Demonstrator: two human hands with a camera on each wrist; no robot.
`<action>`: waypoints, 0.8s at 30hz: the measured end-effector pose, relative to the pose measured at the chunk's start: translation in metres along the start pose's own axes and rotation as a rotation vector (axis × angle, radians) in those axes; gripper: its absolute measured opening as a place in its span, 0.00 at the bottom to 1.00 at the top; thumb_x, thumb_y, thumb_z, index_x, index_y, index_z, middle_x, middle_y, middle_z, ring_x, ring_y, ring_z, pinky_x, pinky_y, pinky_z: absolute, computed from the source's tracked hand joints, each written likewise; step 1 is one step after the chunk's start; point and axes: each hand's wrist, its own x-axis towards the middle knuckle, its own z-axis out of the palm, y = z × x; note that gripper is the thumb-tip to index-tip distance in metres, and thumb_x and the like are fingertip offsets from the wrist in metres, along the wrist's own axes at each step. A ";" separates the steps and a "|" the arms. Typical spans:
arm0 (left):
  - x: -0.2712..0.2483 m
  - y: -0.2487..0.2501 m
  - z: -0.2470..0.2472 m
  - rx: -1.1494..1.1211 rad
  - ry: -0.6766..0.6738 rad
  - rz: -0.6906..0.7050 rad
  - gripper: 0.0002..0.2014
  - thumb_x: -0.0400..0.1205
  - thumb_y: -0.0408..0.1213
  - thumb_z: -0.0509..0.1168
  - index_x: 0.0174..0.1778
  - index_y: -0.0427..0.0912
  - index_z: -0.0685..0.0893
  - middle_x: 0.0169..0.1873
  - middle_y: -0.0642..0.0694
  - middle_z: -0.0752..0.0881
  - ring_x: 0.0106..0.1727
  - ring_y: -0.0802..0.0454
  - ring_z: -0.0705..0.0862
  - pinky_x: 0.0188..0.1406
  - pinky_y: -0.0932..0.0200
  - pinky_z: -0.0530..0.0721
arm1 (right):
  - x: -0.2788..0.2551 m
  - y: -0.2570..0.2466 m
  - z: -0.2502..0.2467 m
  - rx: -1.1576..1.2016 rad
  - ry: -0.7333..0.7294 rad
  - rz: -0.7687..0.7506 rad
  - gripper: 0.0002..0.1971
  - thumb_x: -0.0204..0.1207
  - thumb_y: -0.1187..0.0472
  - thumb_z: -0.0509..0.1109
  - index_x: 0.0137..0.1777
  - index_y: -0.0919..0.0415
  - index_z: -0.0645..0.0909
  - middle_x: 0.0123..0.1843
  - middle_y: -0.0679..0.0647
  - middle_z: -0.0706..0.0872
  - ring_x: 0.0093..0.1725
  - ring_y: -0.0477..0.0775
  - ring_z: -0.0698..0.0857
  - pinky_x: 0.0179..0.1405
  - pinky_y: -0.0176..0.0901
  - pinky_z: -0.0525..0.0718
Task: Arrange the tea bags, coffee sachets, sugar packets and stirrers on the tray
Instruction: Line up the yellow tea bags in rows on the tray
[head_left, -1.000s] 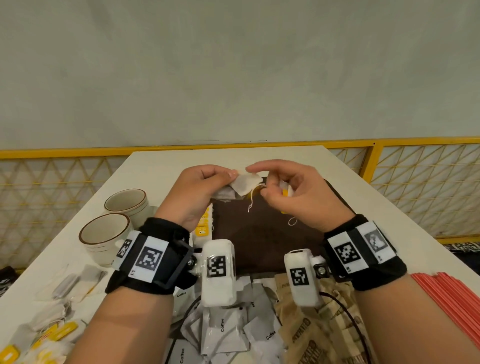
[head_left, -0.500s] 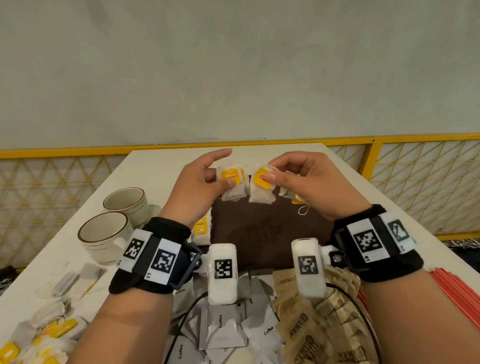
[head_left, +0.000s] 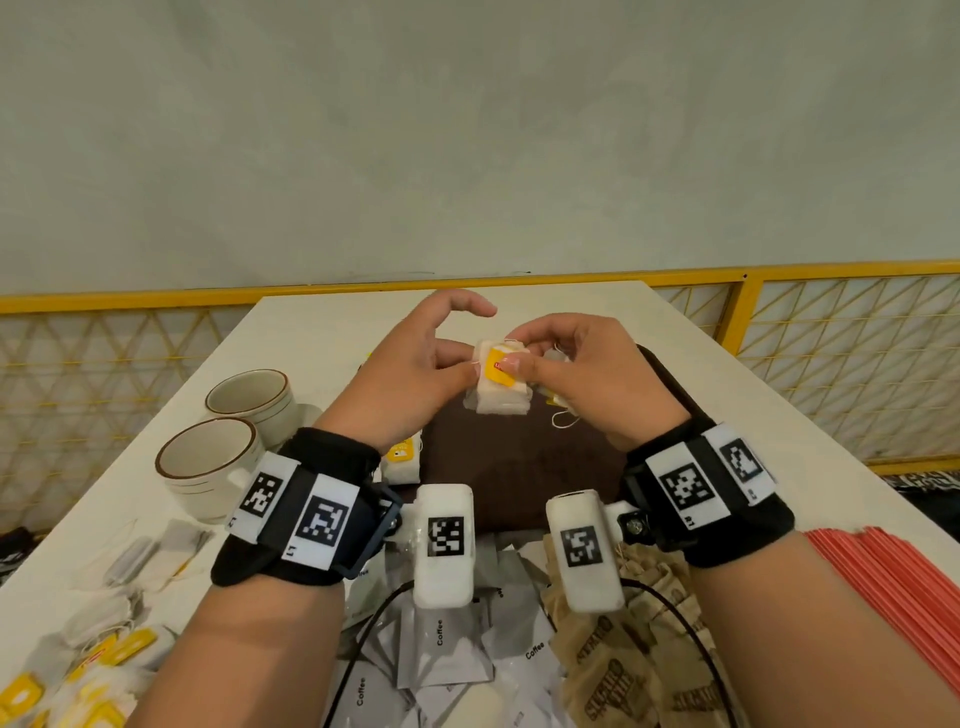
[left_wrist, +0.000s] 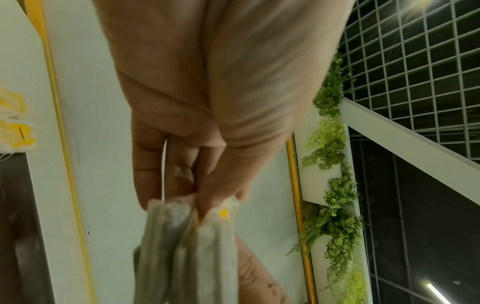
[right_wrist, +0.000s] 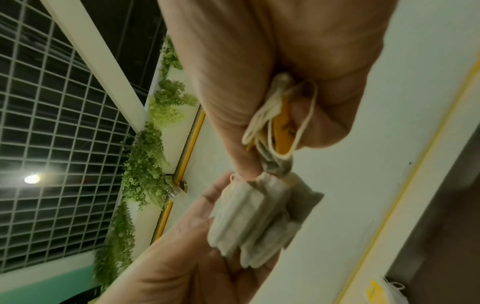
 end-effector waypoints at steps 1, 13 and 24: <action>-0.001 0.002 0.001 0.006 -0.021 0.014 0.17 0.80 0.21 0.62 0.59 0.46 0.77 0.34 0.45 0.90 0.35 0.52 0.85 0.44 0.56 0.80 | 0.000 0.000 0.000 0.012 0.010 0.006 0.06 0.70 0.64 0.78 0.46 0.57 0.87 0.38 0.54 0.85 0.36 0.48 0.82 0.39 0.44 0.83; 0.005 -0.011 0.016 0.344 0.121 0.003 0.06 0.77 0.43 0.71 0.41 0.48 0.92 0.33 0.58 0.88 0.34 0.63 0.82 0.39 0.67 0.78 | 0.004 0.000 0.002 0.536 0.008 0.405 0.10 0.86 0.63 0.57 0.56 0.65 0.79 0.37 0.58 0.79 0.28 0.50 0.80 0.14 0.33 0.71; 0.009 -0.017 0.016 0.535 0.088 0.191 0.08 0.73 0.39 0.76 0.48 0.49 0.91 0.43 0.57 0.88 0.40 0.64 0.80 0.41 0.78 0.72 | -0.001 -0.001 0.017 0.607 -0.075 0.503 0.10 0.87 0.65 0.52 0.64 0.63 0.71 0.41 0.62 0.79 0.23 0.49 0.78 0.15 0.33 0.69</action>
